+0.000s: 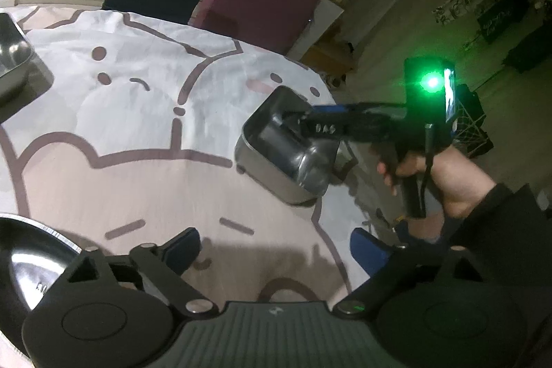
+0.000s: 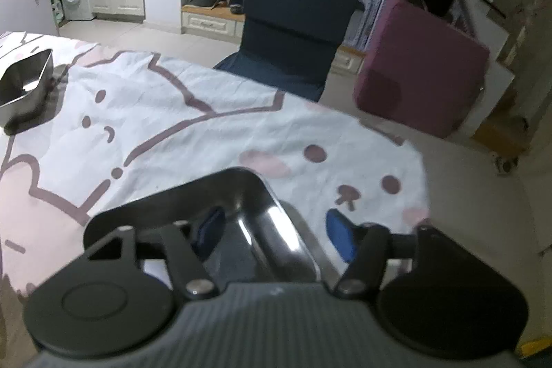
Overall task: Organize plates and bowls
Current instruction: 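Move both tools to the small rectangular steel tray and close on its rim, then lift the steel tray with both tools above the sheet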
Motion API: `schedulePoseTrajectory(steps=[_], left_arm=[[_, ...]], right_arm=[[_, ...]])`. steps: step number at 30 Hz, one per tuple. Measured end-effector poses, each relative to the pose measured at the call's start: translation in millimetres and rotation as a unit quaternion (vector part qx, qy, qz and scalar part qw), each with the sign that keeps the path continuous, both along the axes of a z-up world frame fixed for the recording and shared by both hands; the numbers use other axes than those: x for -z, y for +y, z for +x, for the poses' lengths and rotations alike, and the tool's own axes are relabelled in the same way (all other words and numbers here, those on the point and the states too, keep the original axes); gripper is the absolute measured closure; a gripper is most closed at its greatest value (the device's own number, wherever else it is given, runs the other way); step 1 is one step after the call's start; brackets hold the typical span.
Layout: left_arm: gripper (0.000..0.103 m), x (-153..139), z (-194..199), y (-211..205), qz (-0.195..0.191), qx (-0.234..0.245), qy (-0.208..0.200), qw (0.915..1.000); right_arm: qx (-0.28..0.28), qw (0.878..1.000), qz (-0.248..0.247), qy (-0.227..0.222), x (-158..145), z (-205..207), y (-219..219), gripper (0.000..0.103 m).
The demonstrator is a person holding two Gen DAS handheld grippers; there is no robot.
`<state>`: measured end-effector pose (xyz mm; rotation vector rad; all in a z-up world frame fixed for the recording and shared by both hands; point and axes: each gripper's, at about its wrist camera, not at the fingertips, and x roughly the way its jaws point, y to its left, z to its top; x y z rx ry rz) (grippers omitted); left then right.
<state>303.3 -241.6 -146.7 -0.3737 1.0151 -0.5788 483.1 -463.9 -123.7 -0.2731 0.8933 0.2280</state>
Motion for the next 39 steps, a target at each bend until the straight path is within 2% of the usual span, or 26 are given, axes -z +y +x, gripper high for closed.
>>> schedulePoseTrajectory(steps=[2, 4, 5, 6, 12, 16, 20, 25, 29, 31, 34, 39], left_arm=[[0.015, -0.4, 5.9, -1.9, -0.002, 0.005, -0.006, 1.0], [0.019, 0.4, 12.9, -6.2, 0.002, 0.008, -0.013, 0.9999], [0.024, 1.1, 16.8, -8.1, 0.004, 0.007, -0.012, 0.9999], [0.026, 2.1, 20.7, -10.0, 0.008, 0.006, -0.011, 0.9999], [0.04, 12.9, 39.5, -17.3, 0.031, -0.006, -0.002, 0.9995], [0.055, 22.4, 52.3, -19.5, 0.048, -0.012, 0.006, 0.9988], [0.069, 26.9, 65.7, -25.8, 0.066, -0.016, 0.0, 0.9977], [0.077, 32.5, 74.5, -35.7, 0.082, -0.012, 0.006, 0.9966], [0.086, 35.8, 75.4, -42.1, 0.08, -0.001, 0.015, 0.9967], [0.088, 35.1, 75.7, -43.8, 0.087, 0.001, 0.011, 0.9961], [0.09, 32.4, 75.0, -41.1, 0.085, 0.001, 0.007, 0.9964], [0.09, 4.0, 60.3, -32.7, 0.074, 0.002, -0.02, 0.9971]], right_arm=[[0.002, 1.0, -0.005, 0.011, 1.3, -2.6, 3.0, 0.055], [0.011, 1.0, -0.006, 0.009, 0.3, -5.6, 0.7, 0.07], [0.02, 1.0, 0.004, 0.014, 0.7, -6.9, -3.8, 0.081], [0.027, 0.999, 0.015, 0.018, -1.2, -11.0, -7.8, 0.087], [0.052, 0.995, 0.064, 0.048, -2.3, -50.5, -26.5, 0.093], [0.083, 0.988, 0.107, 0.069, -0.8, -74.6, -37.7, 0.094], [0.106, 0.982, 0.138, 0.073, 5.3, -81.5, -43.9, 0.094], [0.149, 0.969, 0.185, 0.069, 10.5, -75.5, -51.6, 0.091], [0.164, 0.967, 0.185, 0.061, 11.8, -67.6, -51.4, 0.089], [0.163, 0.966, 0.191, 0.059, 11.0, -66.5, -51.0, 0.092], [0.163, 0.97, 0.171, 0.055, 8.3, -70.4, -45.1, 0.099], [0.166, 0.97, 0.173, 0.038, -8.2, -85.4, -42.0, 0.1]])
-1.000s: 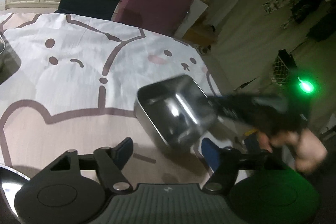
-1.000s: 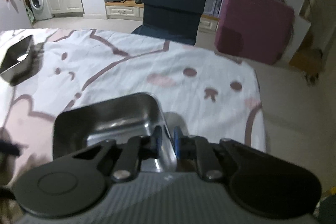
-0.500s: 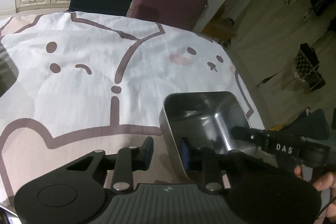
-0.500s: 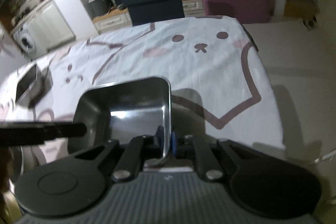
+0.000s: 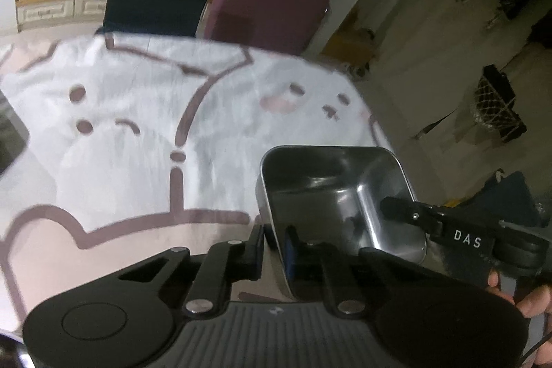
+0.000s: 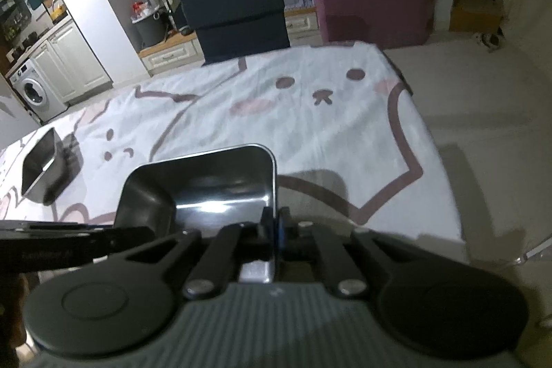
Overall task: Organize plates and bowls
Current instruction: 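Lift the steel tray with both tools above the sheet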
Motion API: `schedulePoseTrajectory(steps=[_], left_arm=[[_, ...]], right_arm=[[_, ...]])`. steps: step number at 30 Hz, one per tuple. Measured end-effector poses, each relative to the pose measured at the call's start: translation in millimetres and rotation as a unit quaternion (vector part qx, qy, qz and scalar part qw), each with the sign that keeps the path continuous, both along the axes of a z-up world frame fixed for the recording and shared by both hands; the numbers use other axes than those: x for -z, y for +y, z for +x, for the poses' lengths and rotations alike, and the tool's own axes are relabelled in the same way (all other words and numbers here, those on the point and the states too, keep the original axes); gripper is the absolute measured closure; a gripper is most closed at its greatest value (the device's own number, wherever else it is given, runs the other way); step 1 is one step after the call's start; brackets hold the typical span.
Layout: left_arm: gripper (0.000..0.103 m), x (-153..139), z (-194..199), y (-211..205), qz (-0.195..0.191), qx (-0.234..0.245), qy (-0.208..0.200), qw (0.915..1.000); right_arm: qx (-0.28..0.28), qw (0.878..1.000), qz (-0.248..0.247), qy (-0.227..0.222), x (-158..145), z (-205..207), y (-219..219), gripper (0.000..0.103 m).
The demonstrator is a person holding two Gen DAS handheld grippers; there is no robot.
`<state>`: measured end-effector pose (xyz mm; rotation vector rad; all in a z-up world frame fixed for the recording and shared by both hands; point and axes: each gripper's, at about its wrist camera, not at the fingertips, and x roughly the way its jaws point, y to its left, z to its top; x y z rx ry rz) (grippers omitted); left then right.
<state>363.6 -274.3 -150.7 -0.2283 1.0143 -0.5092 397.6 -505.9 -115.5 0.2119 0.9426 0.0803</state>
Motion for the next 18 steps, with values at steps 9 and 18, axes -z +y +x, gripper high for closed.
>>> schedulePoseTrajectory(steps=[9, 18], left_arm=[[0.09, -86.9, -59.8, 50.7, -0.013, 0.007, -0.07, 0.9975], [0.09, -148.0, -140.9, 135.4, 0.001, 0.0, -0.117, 0.9931]], right_arm=[[-0.003, 0.998, -0.003, -0.066, -79.3, -60.8, 35.5, 0.098], [-0.024, 0.996, 0.017, -0.086, -137.3, -141.1, 101.9, 0.096]])
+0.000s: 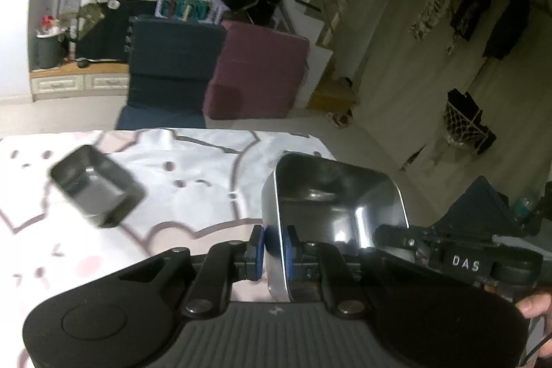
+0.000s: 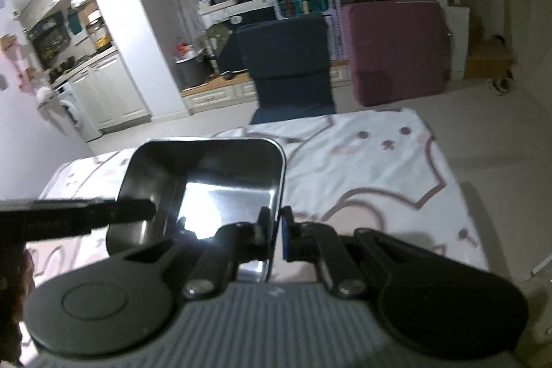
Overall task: Organize plates and bowls
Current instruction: 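Lift the steel tray with both tools above the sheet, then carry the steel tray with both tools beside the stacked bowls and lower it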
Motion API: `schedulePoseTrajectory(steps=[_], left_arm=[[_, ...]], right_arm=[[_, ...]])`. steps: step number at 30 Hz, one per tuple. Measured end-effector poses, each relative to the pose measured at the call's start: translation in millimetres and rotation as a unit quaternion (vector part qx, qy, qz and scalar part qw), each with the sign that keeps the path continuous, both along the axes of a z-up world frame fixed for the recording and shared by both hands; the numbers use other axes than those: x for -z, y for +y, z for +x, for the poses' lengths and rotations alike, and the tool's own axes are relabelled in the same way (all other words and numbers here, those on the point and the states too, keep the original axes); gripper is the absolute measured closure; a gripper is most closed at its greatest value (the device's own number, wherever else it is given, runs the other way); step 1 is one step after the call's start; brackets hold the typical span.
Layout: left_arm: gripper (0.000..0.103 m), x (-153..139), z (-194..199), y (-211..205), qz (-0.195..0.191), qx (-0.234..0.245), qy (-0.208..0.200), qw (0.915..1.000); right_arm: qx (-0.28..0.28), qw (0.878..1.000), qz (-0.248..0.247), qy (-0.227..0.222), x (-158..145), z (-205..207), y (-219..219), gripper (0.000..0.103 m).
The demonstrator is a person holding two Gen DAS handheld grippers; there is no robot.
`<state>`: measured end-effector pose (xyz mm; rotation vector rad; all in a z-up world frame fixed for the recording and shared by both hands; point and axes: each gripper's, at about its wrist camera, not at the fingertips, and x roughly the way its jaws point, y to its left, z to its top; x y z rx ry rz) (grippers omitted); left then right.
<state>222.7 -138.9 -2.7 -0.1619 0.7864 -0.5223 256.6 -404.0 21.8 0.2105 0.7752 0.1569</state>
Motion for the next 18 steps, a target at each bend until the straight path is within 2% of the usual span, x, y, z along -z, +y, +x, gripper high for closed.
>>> schedulePoseTrajectory(steps=[7, 14, 18], left_arm=[[0.09, -8.7, -53.8, 70.1, 0.019, -0.025, -0.007, 0.9995], [0.09, 5.6, -81.3, 140.2, 0.026, -0.065, 0.011, 0.9975], [0.09, 17.2, -93.7, 176.2, 0.029, -0.092, 0.025, 0.9951]], right_arm=[[-0.038, 0.999, 0.021, -0.004, -10.0, -45.4, 65.3, 0.095], [-0.077, 0.996, 0.048, 0.016, 4.6, -69.4, 130.4, 0.095], [-0.104, 0.993, 0.038, 0.033, 15.2, -74.8, 167.4, 0.094]])
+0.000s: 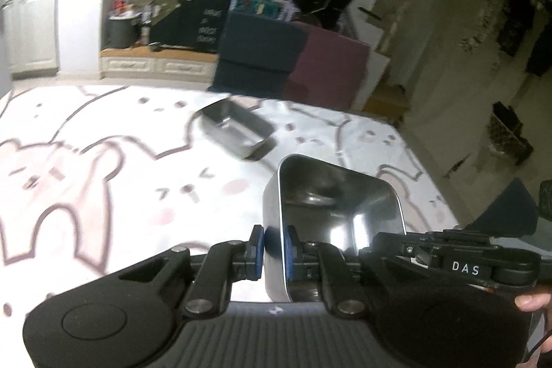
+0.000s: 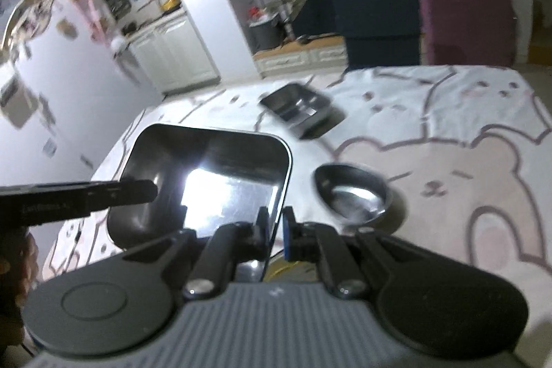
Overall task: Organize plates and bowls
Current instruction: 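Carry the steel tray with both tools beside the stacked bowls and lower it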
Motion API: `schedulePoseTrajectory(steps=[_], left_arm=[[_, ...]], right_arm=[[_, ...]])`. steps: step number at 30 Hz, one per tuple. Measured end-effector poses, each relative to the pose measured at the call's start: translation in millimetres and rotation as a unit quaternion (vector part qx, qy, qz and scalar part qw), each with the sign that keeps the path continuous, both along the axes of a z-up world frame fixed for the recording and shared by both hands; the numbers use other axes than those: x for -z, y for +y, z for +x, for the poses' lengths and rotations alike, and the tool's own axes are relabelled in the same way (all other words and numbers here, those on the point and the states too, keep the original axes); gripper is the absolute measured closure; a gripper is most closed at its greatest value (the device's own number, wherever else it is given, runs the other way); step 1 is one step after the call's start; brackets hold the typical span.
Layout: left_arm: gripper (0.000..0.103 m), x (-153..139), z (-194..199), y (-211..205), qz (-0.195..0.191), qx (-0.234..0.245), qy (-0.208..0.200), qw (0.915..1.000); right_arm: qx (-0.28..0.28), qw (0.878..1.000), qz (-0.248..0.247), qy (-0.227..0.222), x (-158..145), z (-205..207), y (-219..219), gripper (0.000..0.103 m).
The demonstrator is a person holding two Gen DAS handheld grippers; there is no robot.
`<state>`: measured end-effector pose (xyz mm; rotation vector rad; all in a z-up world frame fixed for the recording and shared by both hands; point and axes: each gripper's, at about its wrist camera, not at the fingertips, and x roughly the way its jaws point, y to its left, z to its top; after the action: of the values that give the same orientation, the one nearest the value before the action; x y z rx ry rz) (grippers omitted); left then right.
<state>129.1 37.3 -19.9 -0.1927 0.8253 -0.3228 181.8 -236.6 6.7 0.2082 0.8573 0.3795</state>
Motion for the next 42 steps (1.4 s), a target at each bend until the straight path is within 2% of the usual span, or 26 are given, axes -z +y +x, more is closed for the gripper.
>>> schedulePoseTrajectory(steps=[5, 10, 18, 25, 32, 42], left_arm=[[0.09, 15.9, -10.3, 41.4, 0.01, -0.039, 0.023, 0.9989], [0.09, 35.6, -11.2, 73.1, 0.022, -0.073, 0.049, 0.9959], [0.09, 70.1, -3.9, 98.3, 0.057, -0.083, 0.114, 0.9884], [0.09, 87.9, 6.5, 106.3, 0.075, -0.084, 0.137, 0.9841], [0.09, 101.2, 15.9, 98.7, 0.098, -0.071, 0.16, 0.9797], [0.09, 110.5, 22.6, 94.8, 0.107, -0.059, 0.175, 0.9769]], right_arm=[[-0.037, 0.999, -0.011, 0.017, 17.7, -0.8, 52.9, 0.094], [-0.06, 0.996, -0.01, 0.065, 40.2, 8.1, 97.7, 0.094], [-0.076, 0.991, -0.012, 0.109, 60.3, 23.9, 138.3, 0.093], [-0.087, 0.989, -0.023, 0.118, 72.5, 16.4, 158.8, 0.089], [-0.079, 0.988, -0.032, 0.131, 79.2, 17.2, 159.9, 0.089], [-0.068, 0.981, -0.042, 0.179, 98.5, 23.3, 164.2, 0.088]])
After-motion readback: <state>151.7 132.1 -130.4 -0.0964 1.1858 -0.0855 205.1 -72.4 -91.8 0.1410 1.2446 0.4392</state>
